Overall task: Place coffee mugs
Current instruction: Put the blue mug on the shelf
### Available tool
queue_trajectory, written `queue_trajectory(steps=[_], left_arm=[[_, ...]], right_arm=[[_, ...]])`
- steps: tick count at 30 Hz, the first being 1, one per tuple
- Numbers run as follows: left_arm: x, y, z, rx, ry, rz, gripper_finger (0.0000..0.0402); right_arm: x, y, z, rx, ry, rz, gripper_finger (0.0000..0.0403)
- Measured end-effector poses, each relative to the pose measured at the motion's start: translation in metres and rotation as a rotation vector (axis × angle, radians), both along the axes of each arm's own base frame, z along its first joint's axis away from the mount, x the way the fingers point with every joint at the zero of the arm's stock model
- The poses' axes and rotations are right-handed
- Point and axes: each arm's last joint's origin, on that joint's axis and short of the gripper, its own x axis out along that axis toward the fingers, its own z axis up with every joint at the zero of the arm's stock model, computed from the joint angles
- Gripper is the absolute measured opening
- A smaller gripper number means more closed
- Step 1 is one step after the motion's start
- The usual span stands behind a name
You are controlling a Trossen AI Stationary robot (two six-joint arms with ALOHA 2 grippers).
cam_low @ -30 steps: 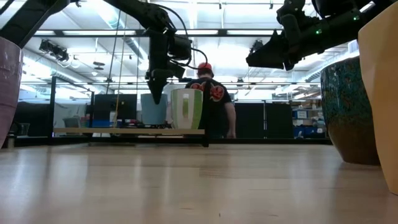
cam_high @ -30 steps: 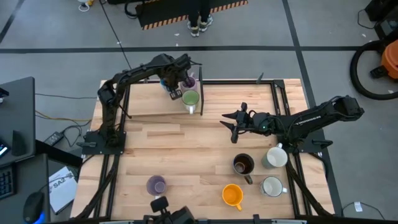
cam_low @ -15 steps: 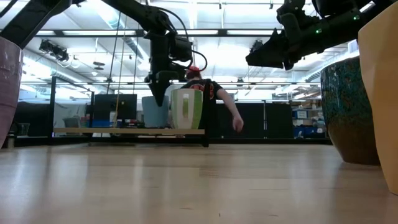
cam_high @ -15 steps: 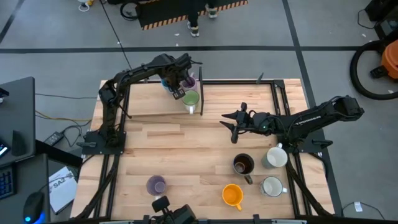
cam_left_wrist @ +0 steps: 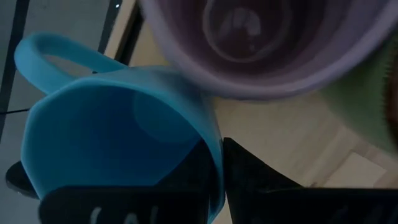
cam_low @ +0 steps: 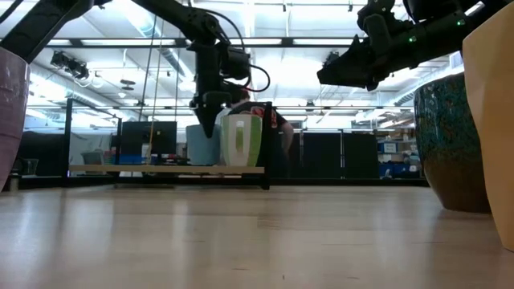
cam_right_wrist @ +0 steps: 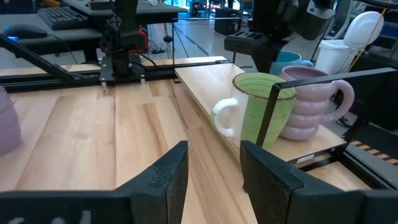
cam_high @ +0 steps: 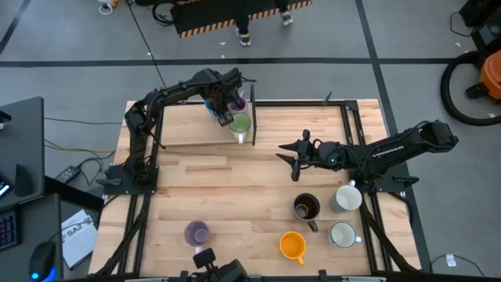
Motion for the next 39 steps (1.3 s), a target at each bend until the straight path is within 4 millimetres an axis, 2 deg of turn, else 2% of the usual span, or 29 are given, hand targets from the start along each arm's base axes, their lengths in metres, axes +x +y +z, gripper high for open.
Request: queue_trajectory(steps=[16, 20, 28, 39], left_arm=[[-0.010, 0.005, -0.001, -0.036, 0.045, -0.001, 0.0034], [-0.008, 0.009, -0.008, -0.047, 0.048, -0.003, 0.0033], [-0.004, 0.007, -0.009, -0.034, 0.044, -0.036, 0.0035], [-0.001, 0.005, -0.011, -0.038, 0.041, -0.043, 0.0081]], right_arm=[[0.000, 0.000, 0.001, 0.005, -0.014, 0.008, 0.0151], [0.000, 0.000, 0.001, 0.006, -0.016, 0.008, 0.0151], [0.000, 0.002, 0.001, 0.007, -0.009, 0.020, 0.0151], [0.000, 0.002, 0.001, 0.006, -0.008, 0.020, 0.0151]])
